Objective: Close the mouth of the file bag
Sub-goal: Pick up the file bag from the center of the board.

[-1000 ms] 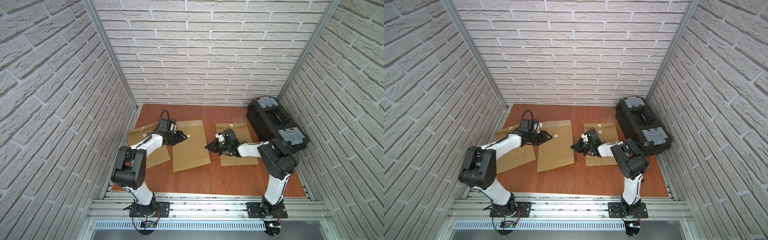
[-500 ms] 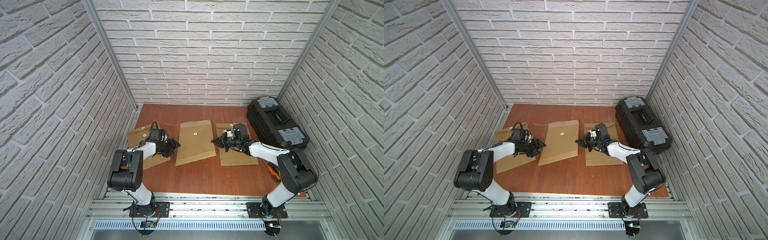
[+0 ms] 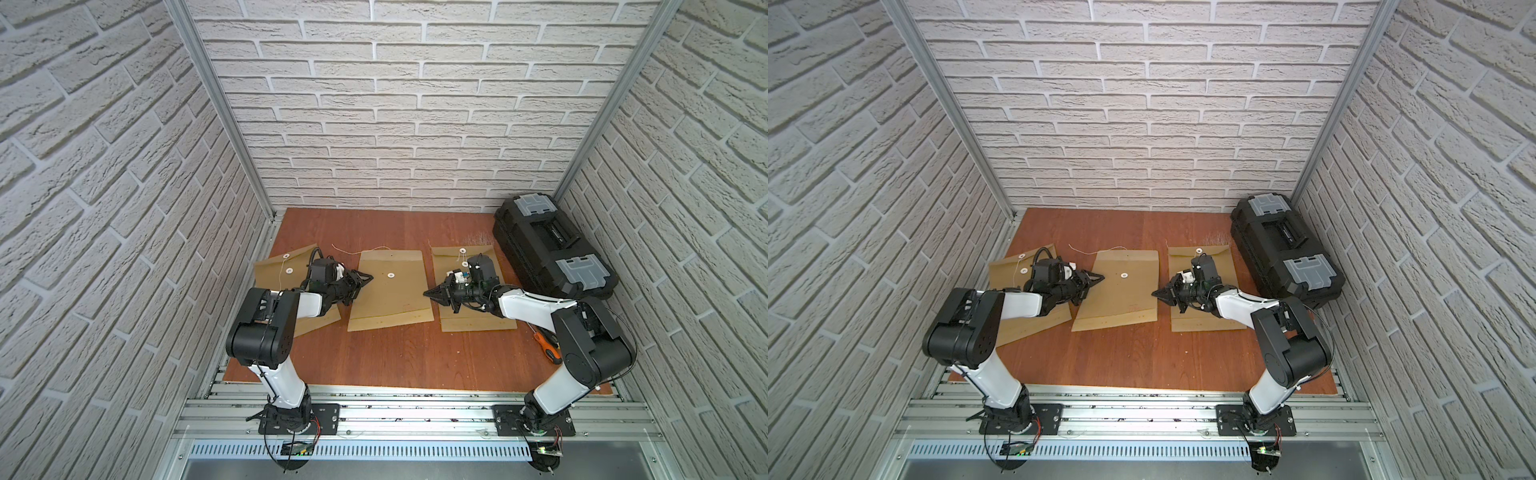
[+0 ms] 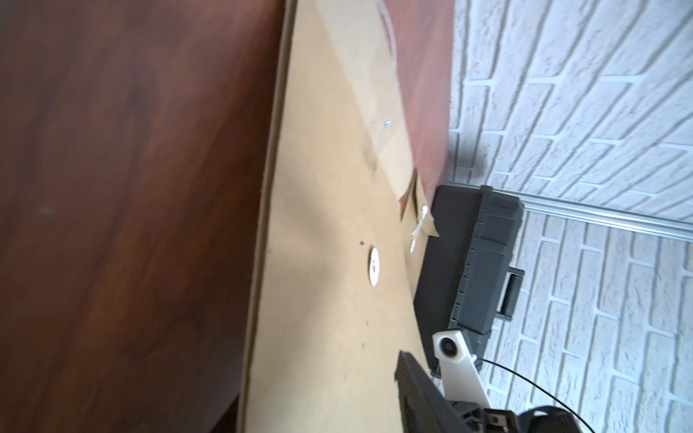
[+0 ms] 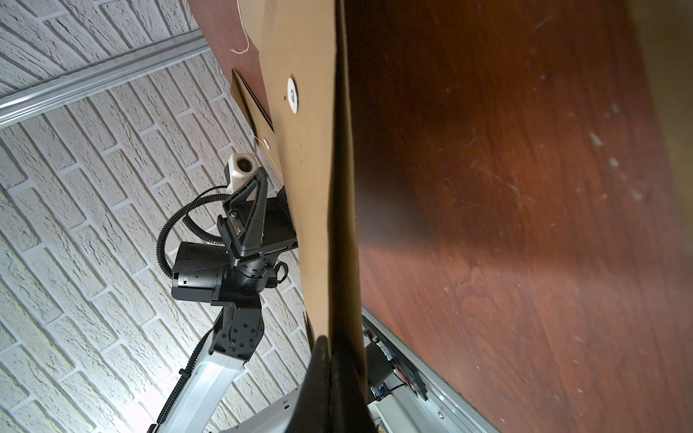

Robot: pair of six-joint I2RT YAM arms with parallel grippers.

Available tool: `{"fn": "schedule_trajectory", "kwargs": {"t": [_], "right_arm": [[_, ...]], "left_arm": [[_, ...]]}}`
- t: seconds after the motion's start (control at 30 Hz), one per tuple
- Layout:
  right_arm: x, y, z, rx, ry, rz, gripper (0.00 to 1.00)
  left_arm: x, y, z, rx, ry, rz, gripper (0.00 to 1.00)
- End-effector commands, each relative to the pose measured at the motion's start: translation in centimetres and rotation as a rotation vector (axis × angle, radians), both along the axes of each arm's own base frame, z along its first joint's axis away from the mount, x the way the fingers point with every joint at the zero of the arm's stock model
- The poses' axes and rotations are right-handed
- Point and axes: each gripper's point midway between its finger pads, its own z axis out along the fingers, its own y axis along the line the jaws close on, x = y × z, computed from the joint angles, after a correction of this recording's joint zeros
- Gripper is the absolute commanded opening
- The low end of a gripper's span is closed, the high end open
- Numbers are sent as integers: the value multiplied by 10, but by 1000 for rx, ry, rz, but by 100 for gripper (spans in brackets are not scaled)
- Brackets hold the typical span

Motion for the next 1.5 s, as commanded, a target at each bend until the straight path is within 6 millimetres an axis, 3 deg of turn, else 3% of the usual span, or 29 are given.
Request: {"fn": "schedule_trajectory", "kwargs": {"t": [0.0,0.13,0.53,0.87,0.97,1.07,1.23,1.33,1.47], "right_arm": [[-8,6,24,37,-74,113,2],[-16,6,34,33,-116,183,3],[-26,-7,44,-59,-226,304,3],[-22,-6,43,-81,-283,308,3],[-18,-6,46,-78,-313,304,3],[-12,-6,50,-88,-346,295,5],[7,-17,63,-131,-399,247,14],[26,-27,87,-143,-447,201,29],[46,-52,121,-340,-543,191,41]], "left_arm": [[15,-2,26,-64,-99,-15,52],[24,4,24,-63,-108,-37,51],[38,-8,28,-74,-133,-167,47],[50,-5,43,-51,-193,-140,27],[58,-6,62,-58,-272,-136,10],[65,-6,91,-52,-372,-153,0],[69,0,149,25,-566,-196,0],[66,4,192,104,-718,-238,0],[52,5,245,261,-935,-346,0]]}}
